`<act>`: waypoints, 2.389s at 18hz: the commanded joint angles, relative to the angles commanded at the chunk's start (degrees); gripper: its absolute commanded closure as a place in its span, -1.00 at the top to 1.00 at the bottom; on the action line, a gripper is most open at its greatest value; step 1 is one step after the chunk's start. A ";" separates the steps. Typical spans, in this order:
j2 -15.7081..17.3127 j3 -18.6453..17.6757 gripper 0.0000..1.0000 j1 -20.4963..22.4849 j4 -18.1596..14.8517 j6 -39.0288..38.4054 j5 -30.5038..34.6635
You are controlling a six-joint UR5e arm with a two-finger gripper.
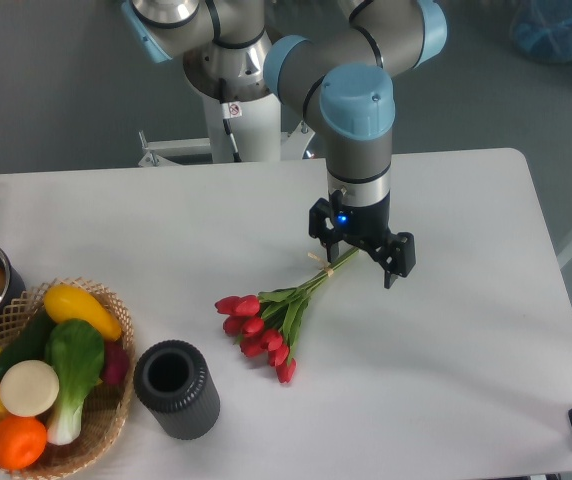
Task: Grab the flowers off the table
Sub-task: 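Move the open gripper toward the green stems of the red tulips, then lower the gripper onto the tulip stems and close it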
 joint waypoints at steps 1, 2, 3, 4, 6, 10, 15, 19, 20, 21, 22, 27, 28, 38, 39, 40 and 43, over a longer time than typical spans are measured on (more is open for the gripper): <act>0.00 -0.09 1.00 0.00 0.00 0.00 0.09; 0.17 -0.09 1.00 0.00 0.00 0.00 0.09; 0.18 -0.09 1.00 -0.09 0.00 -0.17 0.09; 0.44 -0.17 1.00 -0.17 0.00 -0.18 0.00; 0.53 -0.53 1.00 -0.35 0.26 -0.53 -0.18; 1.23 -3.42 1.00 -0.61 0.70 -1.76 -0.18; 1.23 -7.20 1.00 -1.66 1.05 -2.02 -0.26; -1.49 -7.82 1.00 -3.59 3.95 -1.76 -0.27; -2.19 -7.91 1.00 -4.04 4.04 -1.76 0.00; -2.63 -8.35 1.00 -4.39 3.96 -1.58 0.09; -3.25 -8.87 1.00 -5.09 4.04 -1.50 0.17; -7.37 -7.82 1.00 -6.85 4.57 -1.49 0.17; -8.17 -7.30 1.00 -7.20 4.57 -1.49 0.26; -11.51 -7.12 0.26 -8.61 6.68 -1.76 0.17; -11.34 -7.47 -0.32 -8.70 6.68 -1.76 0.26; -11.16 -7.64 -0.81 -8.70 6.59 -1.93 0.35; -9.41 -7.65 -1.00 -8.70 6.33 -3.07 0.35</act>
